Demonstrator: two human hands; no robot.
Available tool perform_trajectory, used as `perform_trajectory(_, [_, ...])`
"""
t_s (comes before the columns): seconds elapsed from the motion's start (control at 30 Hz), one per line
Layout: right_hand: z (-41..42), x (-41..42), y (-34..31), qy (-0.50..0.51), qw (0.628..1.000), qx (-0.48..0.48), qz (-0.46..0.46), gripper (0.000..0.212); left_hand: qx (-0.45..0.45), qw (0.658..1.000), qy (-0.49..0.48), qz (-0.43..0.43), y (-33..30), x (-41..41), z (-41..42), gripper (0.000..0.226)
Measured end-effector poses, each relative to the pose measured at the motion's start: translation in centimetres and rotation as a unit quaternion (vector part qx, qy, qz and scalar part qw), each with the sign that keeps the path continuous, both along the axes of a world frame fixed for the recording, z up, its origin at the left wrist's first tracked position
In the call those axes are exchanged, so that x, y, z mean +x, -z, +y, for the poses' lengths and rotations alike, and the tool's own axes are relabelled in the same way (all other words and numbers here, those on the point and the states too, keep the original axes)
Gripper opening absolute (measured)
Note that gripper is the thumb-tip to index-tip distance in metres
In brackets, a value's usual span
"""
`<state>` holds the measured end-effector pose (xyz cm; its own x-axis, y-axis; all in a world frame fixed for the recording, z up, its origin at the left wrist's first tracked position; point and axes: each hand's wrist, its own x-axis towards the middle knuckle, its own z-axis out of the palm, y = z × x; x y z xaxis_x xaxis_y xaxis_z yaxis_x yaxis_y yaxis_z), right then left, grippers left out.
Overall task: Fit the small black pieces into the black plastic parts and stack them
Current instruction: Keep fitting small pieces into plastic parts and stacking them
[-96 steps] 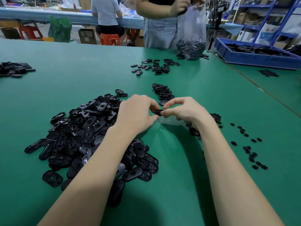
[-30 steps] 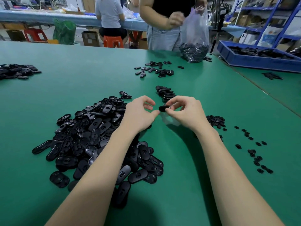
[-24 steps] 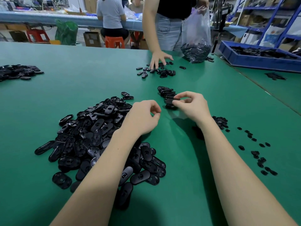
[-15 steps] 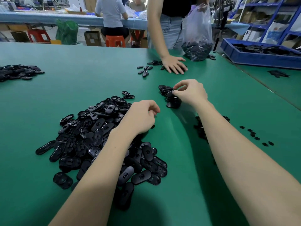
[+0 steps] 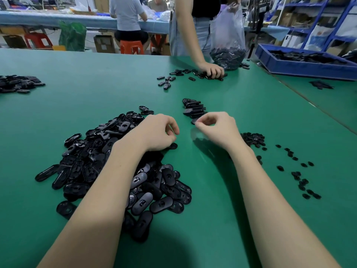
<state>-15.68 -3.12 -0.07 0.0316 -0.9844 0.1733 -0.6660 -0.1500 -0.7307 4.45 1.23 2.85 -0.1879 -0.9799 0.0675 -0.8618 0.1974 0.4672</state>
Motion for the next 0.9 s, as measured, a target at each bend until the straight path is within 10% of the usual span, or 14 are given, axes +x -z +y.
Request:
perform_trajectory(0.37, [1.6,0.1,-0.5,-0.076,0.995,0.053,-0.028,0.007,0.046,0.997,0.025,-0.051,0.3,-0.5,0.3,0.021])
perform_trajectory(0.67, [2.2,-0.5,-1.7,-0.116,0.955,0.199,-0.189,0.017,-0.037,0.981,-0.017,0.188,-0.4,-1.8,0.7,0.023])
perform_trajectory(0.9, [1.9,-1.3,-2.0,-0.096,0.976,0.145,-0.127,0.007,-0.051,0.99,0.017,0.132,0.4,-2.3,0.6,0.023])
